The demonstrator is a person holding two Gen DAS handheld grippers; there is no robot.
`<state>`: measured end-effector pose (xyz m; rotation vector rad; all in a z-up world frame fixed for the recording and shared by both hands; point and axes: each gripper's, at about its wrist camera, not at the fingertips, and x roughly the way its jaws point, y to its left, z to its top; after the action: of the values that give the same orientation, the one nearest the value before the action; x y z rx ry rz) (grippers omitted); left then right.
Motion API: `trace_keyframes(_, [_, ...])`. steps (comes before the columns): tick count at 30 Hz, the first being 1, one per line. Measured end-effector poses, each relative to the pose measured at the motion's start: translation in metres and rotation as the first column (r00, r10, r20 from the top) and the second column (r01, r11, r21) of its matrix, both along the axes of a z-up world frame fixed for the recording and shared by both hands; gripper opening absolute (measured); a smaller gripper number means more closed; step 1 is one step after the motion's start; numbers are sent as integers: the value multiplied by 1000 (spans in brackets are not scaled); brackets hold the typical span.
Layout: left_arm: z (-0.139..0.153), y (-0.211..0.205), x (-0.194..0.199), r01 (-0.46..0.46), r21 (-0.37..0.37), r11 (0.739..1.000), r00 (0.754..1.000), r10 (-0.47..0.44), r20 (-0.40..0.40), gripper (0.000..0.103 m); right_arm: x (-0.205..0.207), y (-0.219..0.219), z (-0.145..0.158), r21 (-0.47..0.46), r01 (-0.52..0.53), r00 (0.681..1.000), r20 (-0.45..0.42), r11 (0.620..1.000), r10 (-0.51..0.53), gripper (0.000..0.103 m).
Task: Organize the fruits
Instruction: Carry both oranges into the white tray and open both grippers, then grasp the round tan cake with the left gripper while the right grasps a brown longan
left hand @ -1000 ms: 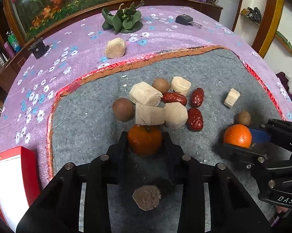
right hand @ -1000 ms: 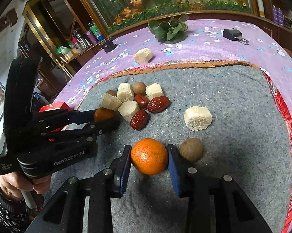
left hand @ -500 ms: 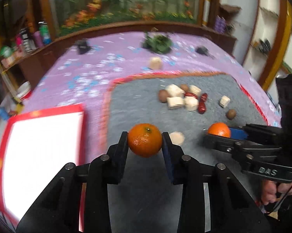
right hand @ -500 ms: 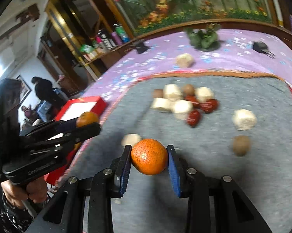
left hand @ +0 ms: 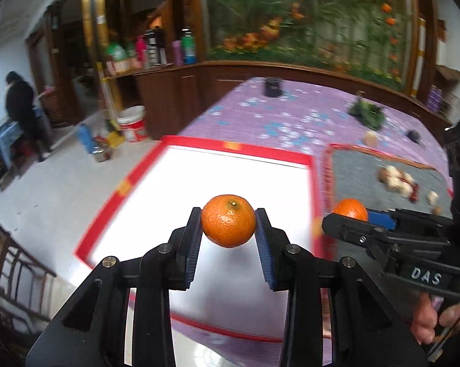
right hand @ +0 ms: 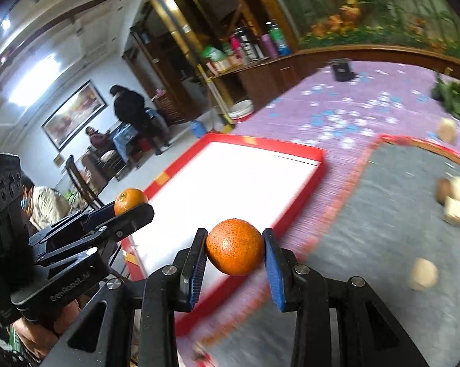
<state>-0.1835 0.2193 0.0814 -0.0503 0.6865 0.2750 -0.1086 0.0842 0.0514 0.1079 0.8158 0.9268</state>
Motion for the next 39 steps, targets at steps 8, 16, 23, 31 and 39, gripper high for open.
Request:
trace_keyframes(8, [-21, 31, 1, -69, 14, 998, 997, 70, -43, 33, -7, 57, -7, -58, -45, 998, 29, 997, 47, 35])
trace_keyframes(16, [-37, 40, 10, -83, 17, 996, 992, 84, -92, 33, -6, 71, -20, -115, -26, 999, 35, 993, 30, 35])
trace_keyframes(23, [-49, 41, 26, -109, 26, 994, 982, 112, -155, 34, 10, 73, -32, -165, 16, 1000, 12, 986, -14, 35])
trace_keyframes(31, [-47, 43, 30, -135, -3, 991, 972, 132, -193, 37, 12, 56, -14, -85, 32, 999, 39, 996, -29, 43])
trace_keyframes(39, [-14, 10, 13, -90, 55, 994, 993, 94, -70, 61, 20, 0, 11, -4, 138, 989, 60, 990, -138, 45])
